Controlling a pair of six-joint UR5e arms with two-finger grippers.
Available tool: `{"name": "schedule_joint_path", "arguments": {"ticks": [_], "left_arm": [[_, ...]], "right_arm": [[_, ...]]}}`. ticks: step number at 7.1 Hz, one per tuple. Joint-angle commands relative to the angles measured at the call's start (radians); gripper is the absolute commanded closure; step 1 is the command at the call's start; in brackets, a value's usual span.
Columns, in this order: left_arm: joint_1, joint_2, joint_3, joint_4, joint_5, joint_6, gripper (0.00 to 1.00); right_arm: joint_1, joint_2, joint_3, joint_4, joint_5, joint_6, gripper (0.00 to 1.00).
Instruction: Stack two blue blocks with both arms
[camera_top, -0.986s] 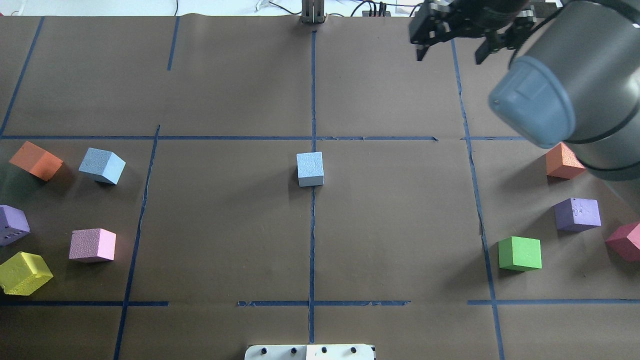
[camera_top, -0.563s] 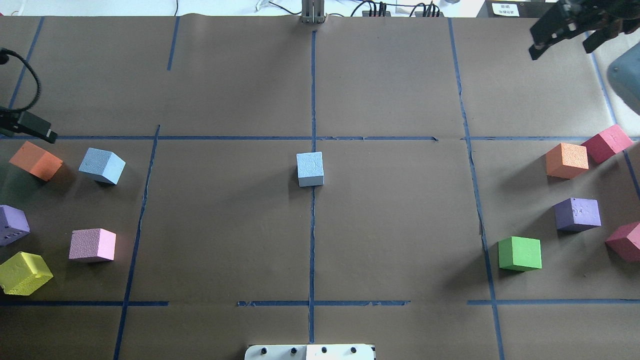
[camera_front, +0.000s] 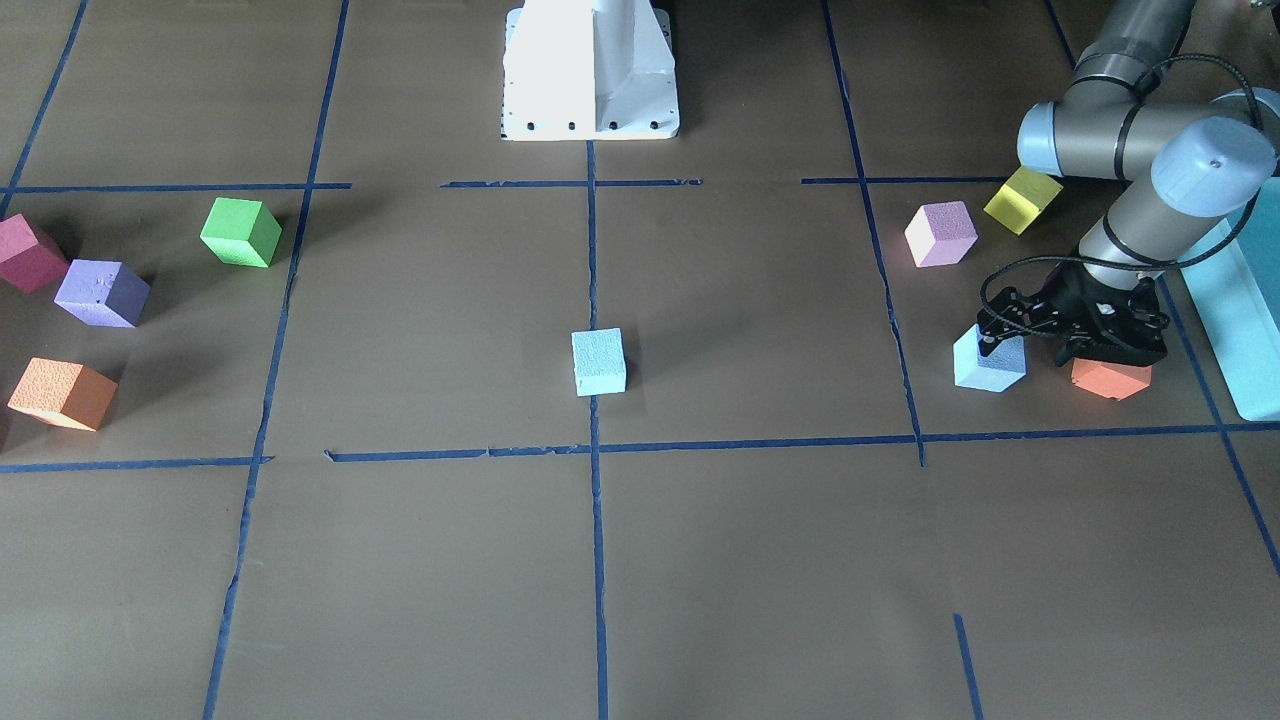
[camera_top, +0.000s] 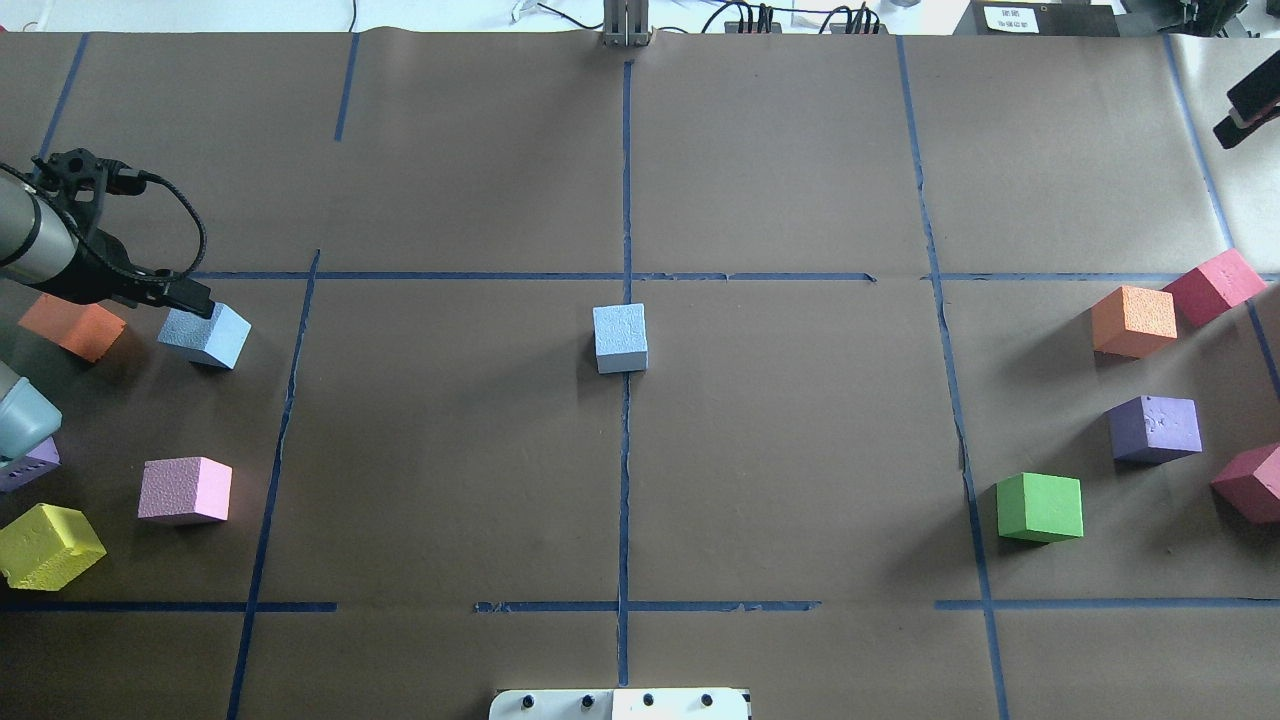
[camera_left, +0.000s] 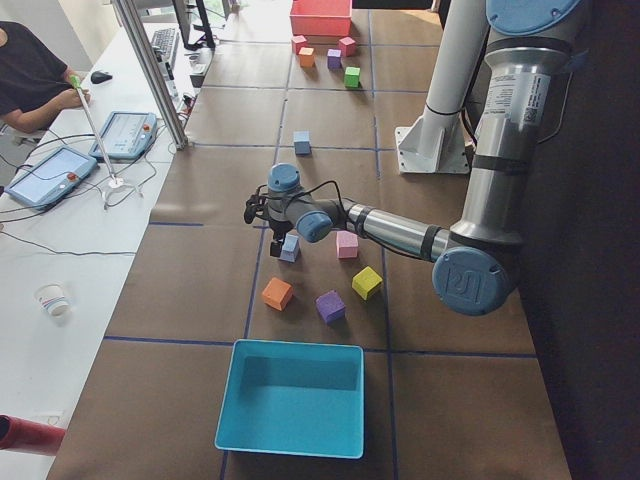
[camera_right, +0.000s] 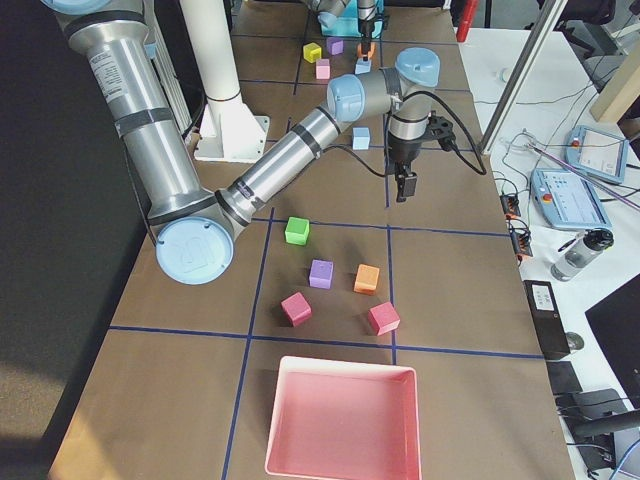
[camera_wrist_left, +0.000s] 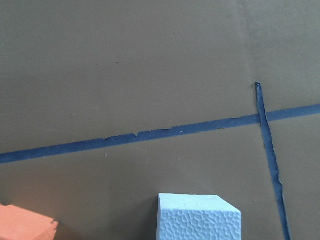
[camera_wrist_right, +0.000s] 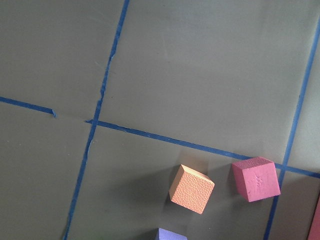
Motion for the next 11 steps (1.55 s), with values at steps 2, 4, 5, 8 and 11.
{"name": "schedule_joint_path", "arguments": {"ticks": [2,4,5,8,11], "left_arm": [[0.038,-0.031,0.045,-0.012,0.005,-0.004,0.0],[0.038,-0.028,0.031,-0.005,-0.001,-0.002,0.92],[0.035,-0.025,0.028,-0.001,-0.001,-0.002,1.0],[0.016,-0.052,-0.115,0.234,-0.046,-0.001,1.0],[0.032,-0.392,-0.204,0.699,-0.047,-0.06,1.0]], "right_arm": [[0.086,-0.03,-0.09,0.0,0.004,-0.168,0.0],[0.102,-0.063,-0.093,0.0,0.006,-0.162,0.0],[0.102,-0.072,-0.086,0.0,0.004,-0.163,0.0],[0.103,-0.141,-0.103,0.053,0.018,-0.166,0.0],[0.132,-0.298,-0.106,0.235,0.089,-0.16,0.0]]}}
